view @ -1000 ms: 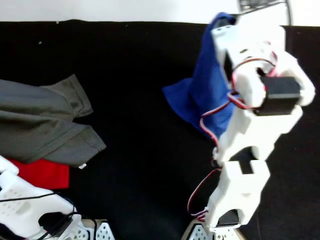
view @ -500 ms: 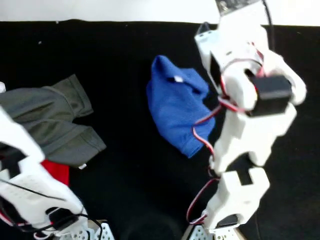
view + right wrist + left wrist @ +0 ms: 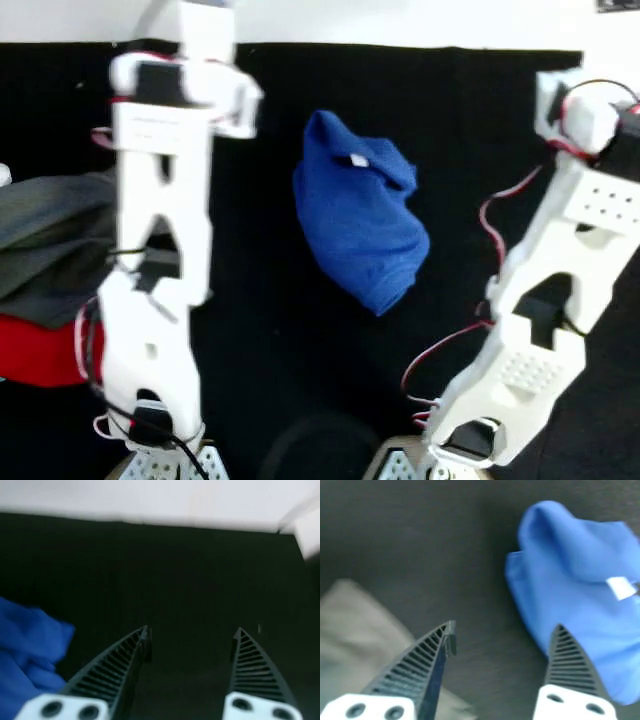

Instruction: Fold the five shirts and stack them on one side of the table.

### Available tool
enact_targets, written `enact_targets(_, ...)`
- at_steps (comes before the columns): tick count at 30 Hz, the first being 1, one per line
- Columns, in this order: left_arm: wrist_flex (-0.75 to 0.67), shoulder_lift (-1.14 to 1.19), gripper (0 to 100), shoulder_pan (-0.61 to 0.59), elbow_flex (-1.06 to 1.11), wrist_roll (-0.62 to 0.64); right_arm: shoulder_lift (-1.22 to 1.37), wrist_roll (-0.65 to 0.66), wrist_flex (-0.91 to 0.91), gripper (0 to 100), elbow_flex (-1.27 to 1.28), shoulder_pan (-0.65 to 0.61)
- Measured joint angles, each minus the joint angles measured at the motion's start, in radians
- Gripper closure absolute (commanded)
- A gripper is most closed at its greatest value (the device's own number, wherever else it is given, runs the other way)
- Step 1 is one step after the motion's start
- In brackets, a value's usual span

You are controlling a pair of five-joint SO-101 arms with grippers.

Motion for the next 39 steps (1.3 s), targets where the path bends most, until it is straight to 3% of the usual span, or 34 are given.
enact_targets(7,-0.189,0.147,68,0.166,0.002,0.091,-0.23,0.008,-0.002,74.5,0.638,0.032)
enact_targets(14,-0.353,0.302,69,0.258,0.002,0.092,-0.594,0.008,-0.152,74.5,1.369,-0.127)
enact_targets(17,-0.387,0.345,77,0.256,0.002,0.092,-0.729,0.008,-0.269,74.5,1.636,-0.192)
enact_targets(20,-0.387,0.347,99,0.244,0.002,0.092,-0.824,0.008,-0.376,74.5,1.854,-0.23)
enact_targets(22,-0.388,0.341,97,0.222,0.002,0.094,-0.859,0.008,-0.45,74.5,1.975,-0.249)
enact_targets(30,-0.244,0.141,99,0.118,0.002,0.092,-0.878,-0.048,-0.647,74.0,2.101,-0.258)
enact_targets(36,-0.003,-0.035,99,0.051,0.003,0.092,-0.878,-0.167,-0.628,54.3,1.984,-0.41)
enact_targets(39,0.124,-0.087,99,0.018,0.011,0.092,-0.878,-0.215,-0.624,52.3,1.947,-0.519)
